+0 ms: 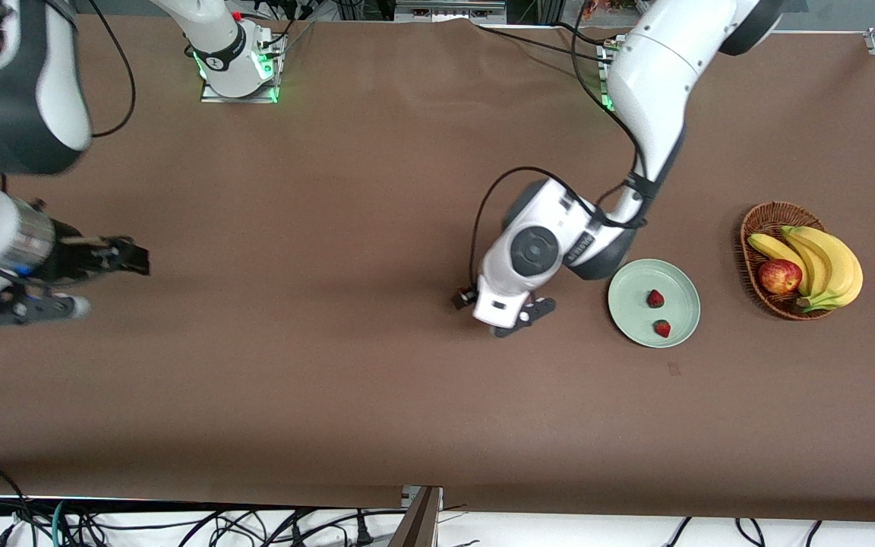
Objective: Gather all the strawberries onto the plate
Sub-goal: 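Retract the right arm to rest while the left gripper reaches the third strawberry, then grasp the third strawberry with the left gripper and lift it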
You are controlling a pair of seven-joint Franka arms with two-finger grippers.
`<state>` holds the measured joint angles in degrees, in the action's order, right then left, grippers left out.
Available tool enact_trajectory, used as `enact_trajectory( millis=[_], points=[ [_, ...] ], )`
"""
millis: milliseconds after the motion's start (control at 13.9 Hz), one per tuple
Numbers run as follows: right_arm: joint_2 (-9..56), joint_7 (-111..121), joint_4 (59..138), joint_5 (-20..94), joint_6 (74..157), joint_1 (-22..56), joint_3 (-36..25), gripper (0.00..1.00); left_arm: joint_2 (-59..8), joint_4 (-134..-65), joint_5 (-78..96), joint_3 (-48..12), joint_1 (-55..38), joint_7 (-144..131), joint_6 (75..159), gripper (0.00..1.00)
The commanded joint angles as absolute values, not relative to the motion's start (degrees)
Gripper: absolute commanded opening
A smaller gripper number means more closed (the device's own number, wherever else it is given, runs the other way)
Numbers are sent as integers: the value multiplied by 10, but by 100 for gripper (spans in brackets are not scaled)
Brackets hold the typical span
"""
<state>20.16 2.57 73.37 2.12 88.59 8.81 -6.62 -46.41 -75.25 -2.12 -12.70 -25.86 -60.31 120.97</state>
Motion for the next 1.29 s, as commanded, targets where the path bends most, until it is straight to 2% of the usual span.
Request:
enact_trajectory(
  millis=[0,287,862,934,1006,1078,1222],
  points=[
    [114,33,832,11,894,40,-23,100,-480,-737,-103,-115,-285,-535,1244,100],
    [46,34,864,2,889,18,-18,100,-511,-749,-137,-113,-314,-432,1254,100],
    [18,29,882,-26,866,10,29,100,-530,-762,-196,-114,-324,-423,1255,100],
    [18,30,882,-26,863,10,30,100,-530,-762,-200,-114,-323,-418,1255,76],
    [22,32,880,-26,863,10,30,100,-529,-760,-205,-115,-324,-420,1255,36],
    [28,34,873,-26,860,10,29,100,-526,-760,-202,-115,-325,-424,1252,19],
    [44,36,855,-26,857,8,23,100,-525,-760,-203,-115,-326,-424,1249,10]
  ],
)
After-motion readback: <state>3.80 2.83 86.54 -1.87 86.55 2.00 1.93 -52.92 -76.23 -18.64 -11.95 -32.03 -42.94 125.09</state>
